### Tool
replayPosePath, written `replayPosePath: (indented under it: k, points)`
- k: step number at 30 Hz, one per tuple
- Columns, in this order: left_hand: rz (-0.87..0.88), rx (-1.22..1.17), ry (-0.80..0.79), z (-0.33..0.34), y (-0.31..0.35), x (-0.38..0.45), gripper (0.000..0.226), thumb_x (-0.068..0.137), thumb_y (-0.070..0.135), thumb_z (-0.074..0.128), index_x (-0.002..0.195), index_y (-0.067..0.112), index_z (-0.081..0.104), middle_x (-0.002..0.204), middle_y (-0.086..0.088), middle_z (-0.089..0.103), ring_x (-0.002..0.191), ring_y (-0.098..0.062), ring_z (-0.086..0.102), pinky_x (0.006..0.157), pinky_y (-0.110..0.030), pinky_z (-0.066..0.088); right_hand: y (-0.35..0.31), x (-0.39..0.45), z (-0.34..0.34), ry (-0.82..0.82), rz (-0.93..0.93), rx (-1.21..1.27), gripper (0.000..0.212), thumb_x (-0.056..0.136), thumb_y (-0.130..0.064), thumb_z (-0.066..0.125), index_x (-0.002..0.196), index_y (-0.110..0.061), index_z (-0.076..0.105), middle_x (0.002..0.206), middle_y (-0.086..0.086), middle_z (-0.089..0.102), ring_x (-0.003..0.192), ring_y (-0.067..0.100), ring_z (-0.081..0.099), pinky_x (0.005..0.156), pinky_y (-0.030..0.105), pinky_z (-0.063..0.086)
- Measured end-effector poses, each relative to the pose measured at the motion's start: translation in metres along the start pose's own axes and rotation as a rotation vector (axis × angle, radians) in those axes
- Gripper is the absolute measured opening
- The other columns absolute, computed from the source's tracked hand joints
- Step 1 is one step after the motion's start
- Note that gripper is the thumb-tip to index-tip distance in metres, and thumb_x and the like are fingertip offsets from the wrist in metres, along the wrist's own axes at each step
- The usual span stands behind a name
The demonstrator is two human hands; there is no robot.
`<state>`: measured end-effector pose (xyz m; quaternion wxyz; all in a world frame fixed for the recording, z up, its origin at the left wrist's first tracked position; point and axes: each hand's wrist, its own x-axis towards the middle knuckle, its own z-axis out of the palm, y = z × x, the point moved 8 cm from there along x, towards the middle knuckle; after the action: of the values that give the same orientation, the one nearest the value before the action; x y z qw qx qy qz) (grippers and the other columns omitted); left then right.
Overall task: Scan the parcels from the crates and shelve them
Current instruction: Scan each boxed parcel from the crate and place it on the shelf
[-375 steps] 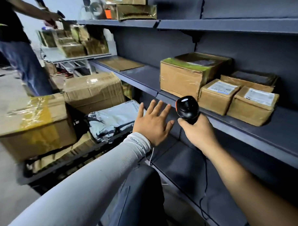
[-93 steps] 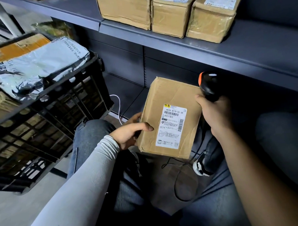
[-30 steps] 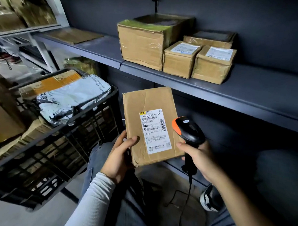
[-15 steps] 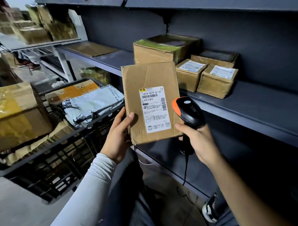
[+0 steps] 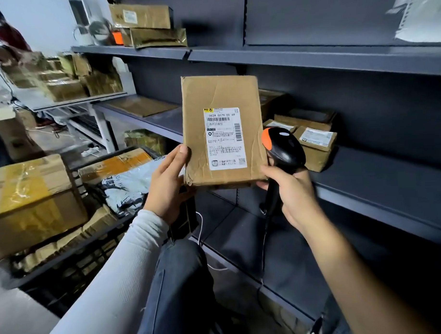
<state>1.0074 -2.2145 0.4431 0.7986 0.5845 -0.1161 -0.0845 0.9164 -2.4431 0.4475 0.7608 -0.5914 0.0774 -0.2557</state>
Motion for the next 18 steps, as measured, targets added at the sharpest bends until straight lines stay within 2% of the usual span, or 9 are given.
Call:
replayPosePath:
  k: [2, 3, 5, 7, 11, 15, 16, 18]
  points:
    - [0.037, -0.025, 0.044, 0.0, 0.009, 0.004, 0.044, 0.101, 0.055, 0.057, 0.133, 0.027, 0.068, 0.129, 0.002, 0.073, 0.106, -0.021, 0.071, 0.081, -0.037, 0.059, -0.008, 0.001, 0.008, -0.002, -0.045, 0.0, 0.024, 0.085, -0.001, 0.075, 0.085, -0.024, 0.078, 0.09, -0.003, 0.075, 0.09, 0.017, 0.069, 0.096, 0.055, 0.055]
    - [0.048, -0.023, 0.059, 0.001, 0.011, 0.005, 0.043, 0.101, 0.056, 0.055, 0.13, 0.026, 0.069, 0.127, 0.004, 0.074, 0.103, -0.017, 0.071, 0.081, -0.037, 0.059, -0.012, 0.002, 0.011, 0.004, -0.066, -0.01, 0.021, 0.082, -0.004, 0.077, 0.079, -0.025, 0.077, 0.086, -0.004, 0.073, 0.087, 0.016, 0.068, 0.096, 0.055, 0.055]
    - [0.093, -0.003, 0.094, 0.001, 0.014, 0.009, 0.037, 0.102, 0.053, 0.054, 0.123, 0.027, 0.072, 0.118, 0.011, 0.075, 0.105, -0.016, 0.067, 0.091, -0.042, 0.055, -0.016, 0.005, 0.017, 0.024, -0.092, -0.031, 0.023, 0.084, -0.002, 0.078, 0.078, -0.024, 0.075, 0.079, -0.01, 0.072, 0.083, 0.013, 0.066, 0.099, 0.057, 0.054]
    - [0.17, 0.001, 0.127, 0.002, 0.016, 0.011, 0.024, 0.104, 0.041, 0.057, 0.116, 0.026, 0.072, 0.108, 0.014, 0.075, 0.103, -0.012, 0.066, 0.097, -0.045, 0.051, -0.017, 0.007, 0.022, 0.033, -0.096, -0.041, 0.024, 0.088, 0.0, 0.076, 0.084, -0.024, 0.075, 0.078, -0.012, 0.073, 0.082, 0.009, 0.068, 0.101, 0.055, 0.055]
    - [0.255, 0.011, 0.15, 0.005, 0.014, 0.019, 0.023, 0.105, 0.033, 0.058, 0.122, 0.021, 0.068, 0.109, 0.011, 0.075, 0.103, -0.005, 0.067, 0.108, -0.053, 0.05, -0.02, 0.008, 0.033, 0.033, -0.138, -0.139, 0.01, 0.074, -0.023, 0.076, 0.079, -0.031, 0.079, 0.084, -0.008, 0.076, 0.088, 0.015, 0.07, 0.094, 0.044, 0.056]
    - [0.307, -0.018, 0.194, 0.002, 0.017, 0.035, 0.028, 0.105, 0.041, 0.06, 0.117, 0.018, 0.069, 0.11, 0.006, 0.074, 0.103, -0.011, 0.065, 0.102, -0.049, 0.049, -0.029, 0.013, 0.043, 0.001, -0.224, -0.201, 0.016, 0.081, -0.014, 0.075, 0.095, -0.006, 0.073, 0.086, -0.007, 0.072, 0.082, 0.007, 0.063, 0.079, 0.022, 0.051]
    - [0.326, -0.016, 0.209, 0.002, 0.021, 0.041, 0.035, 0.103, 0.044, 0.061, 0.119, 0.014, 0.068, 0.111, 0.005, 0.074, 0.103, -0.012, 0.065, 0.101, -0.047, 0.049, -0.034, 0.013, 0.046, -0.003, -0.253, -0.207, 0.017, 0.084, -0.01, 0.075, 0.096, 0.001, 0.07, 0.083, -0.005, 0.068, 0.078, 0.007, 0.06, 0.074, 0.02, 0.049]
    - [0.342, -0.008, 0.246, 0.003, 0.027, 0.053, 0.052, 0.095, 0.057, 0.066, 0.123, 0.013, 0.067, 0.119, 0.0, 0.074, 0.109, -0.018, 0.068, 0.105, -0.048, 0.051, -0.043, 0.015, 0.05, 0.003, -0.294, -0.213, 0.02, 0.086, -0.006, 0.073, 0.086, 0.011, 0.061, 0.074, -0.001, 0.055, 0.069, 0.01, 0.049, 0.064, 0.023, 0.043]
